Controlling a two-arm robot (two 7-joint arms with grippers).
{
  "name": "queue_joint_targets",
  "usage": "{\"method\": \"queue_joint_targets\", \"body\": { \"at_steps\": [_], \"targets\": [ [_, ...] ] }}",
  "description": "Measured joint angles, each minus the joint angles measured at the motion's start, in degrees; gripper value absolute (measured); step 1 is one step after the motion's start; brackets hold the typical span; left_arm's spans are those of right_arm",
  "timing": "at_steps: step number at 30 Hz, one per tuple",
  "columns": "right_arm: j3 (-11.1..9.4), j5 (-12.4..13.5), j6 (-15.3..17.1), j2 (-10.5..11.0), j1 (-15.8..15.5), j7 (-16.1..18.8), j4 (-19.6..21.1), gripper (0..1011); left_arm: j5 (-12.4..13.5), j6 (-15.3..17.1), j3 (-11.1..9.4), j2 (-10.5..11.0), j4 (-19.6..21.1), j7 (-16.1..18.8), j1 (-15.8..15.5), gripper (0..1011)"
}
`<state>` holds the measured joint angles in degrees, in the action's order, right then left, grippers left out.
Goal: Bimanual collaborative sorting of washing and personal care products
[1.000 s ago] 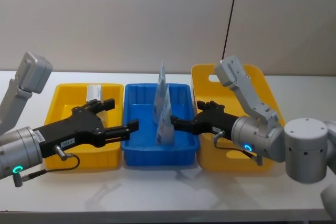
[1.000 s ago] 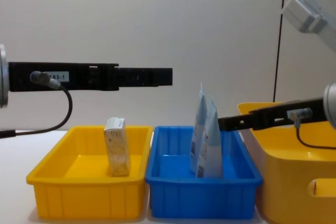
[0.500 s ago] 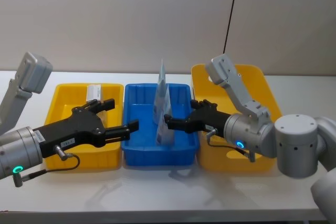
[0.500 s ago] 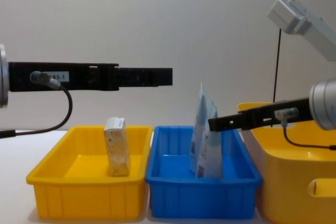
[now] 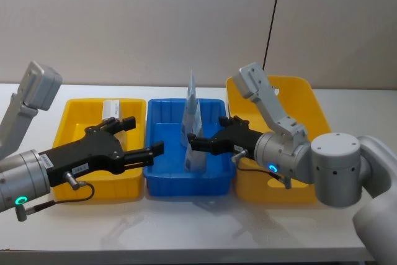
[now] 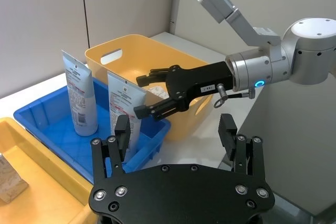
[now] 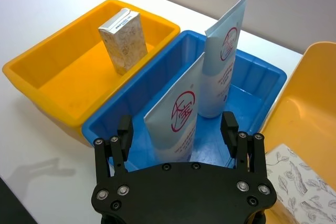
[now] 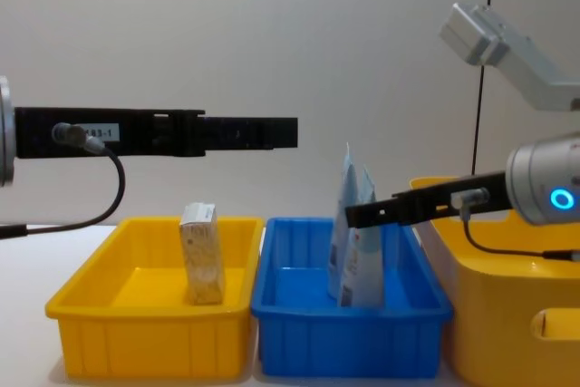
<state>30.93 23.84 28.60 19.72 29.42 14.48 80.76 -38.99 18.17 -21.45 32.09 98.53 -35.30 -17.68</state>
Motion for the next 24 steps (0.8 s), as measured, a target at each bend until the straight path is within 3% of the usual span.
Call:
{"method": "queue_joint_targets", "body": {
  "at_steps": [9,24],
  "targets": [
    [0.5,-1.0,-0.3,-1.1,0.6,-0.5,-1.4,984,0.0,0.0,0.0,0.0,0.0,0.0,0.0,1001],
    [0.8,-1.7,-0.6,-2.0,1.1,-0.9,-2.4,566,0.0,0.0,0.0,0.0,0.0,0.0,0.0,1002]
  ]
}}
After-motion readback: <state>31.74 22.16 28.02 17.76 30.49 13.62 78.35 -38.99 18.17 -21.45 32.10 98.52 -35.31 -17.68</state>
